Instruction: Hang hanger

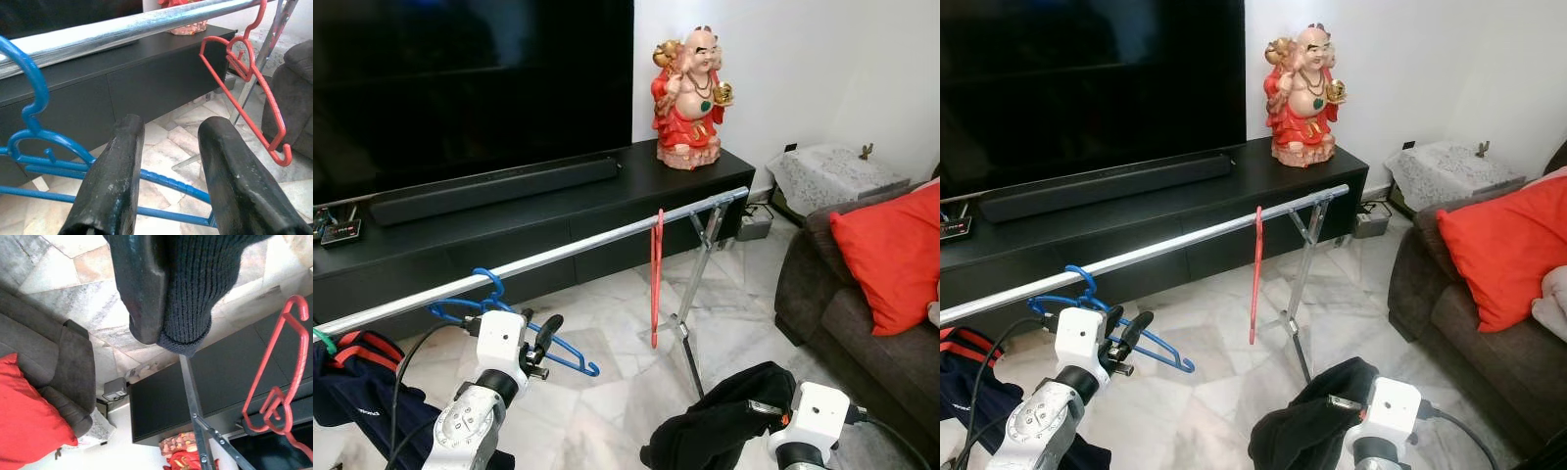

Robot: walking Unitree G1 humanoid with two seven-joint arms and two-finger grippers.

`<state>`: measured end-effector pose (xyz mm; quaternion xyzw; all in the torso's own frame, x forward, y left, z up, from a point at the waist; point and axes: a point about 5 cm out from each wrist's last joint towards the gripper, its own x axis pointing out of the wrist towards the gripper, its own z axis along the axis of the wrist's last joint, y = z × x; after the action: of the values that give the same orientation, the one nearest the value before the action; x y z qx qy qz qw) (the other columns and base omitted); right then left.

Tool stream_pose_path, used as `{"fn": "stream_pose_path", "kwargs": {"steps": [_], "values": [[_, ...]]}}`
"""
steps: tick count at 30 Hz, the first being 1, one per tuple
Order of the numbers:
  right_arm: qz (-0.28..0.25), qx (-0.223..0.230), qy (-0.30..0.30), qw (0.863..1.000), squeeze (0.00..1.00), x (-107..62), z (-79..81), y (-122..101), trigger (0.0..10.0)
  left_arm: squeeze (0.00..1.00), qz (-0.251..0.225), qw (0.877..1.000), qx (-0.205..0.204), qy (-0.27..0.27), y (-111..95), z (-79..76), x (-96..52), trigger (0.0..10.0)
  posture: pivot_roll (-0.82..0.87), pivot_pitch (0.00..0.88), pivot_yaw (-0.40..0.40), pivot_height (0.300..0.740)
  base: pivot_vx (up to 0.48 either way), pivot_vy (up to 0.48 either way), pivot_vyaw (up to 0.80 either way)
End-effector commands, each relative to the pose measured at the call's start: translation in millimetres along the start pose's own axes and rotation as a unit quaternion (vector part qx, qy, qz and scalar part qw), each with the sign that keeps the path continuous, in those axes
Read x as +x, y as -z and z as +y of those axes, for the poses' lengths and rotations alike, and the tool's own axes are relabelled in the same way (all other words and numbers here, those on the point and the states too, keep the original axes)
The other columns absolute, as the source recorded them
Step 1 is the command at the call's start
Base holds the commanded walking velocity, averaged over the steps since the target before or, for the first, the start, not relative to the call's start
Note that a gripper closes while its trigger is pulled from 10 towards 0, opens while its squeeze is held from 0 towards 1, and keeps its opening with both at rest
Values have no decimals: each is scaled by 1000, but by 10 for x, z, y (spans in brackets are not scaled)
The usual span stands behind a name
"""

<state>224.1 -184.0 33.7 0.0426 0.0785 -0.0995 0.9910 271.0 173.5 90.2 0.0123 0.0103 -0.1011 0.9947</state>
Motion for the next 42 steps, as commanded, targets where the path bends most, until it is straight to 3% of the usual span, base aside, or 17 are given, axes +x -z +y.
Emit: {"fn": "stream_pose_path", "kwargs": {"steps": [1,23,42], "values": [[-16,3,0,1000,0,17,4,-63,10000,0,3,1000,2,5,-11,-16,-9,10000,75,0,17,740,0,262,0],[-19,4,7,1000,0,38,-17,-83,10000,0,6,1000,0,12,-12,-48,5,10000,72,0,18,740,0,313,0],[-21,8,14,1000,0,55,-19,-91,10000,0,21,998,-2,61,-11,-175,51,10000,75,0,23,740,0,0,0]]}}
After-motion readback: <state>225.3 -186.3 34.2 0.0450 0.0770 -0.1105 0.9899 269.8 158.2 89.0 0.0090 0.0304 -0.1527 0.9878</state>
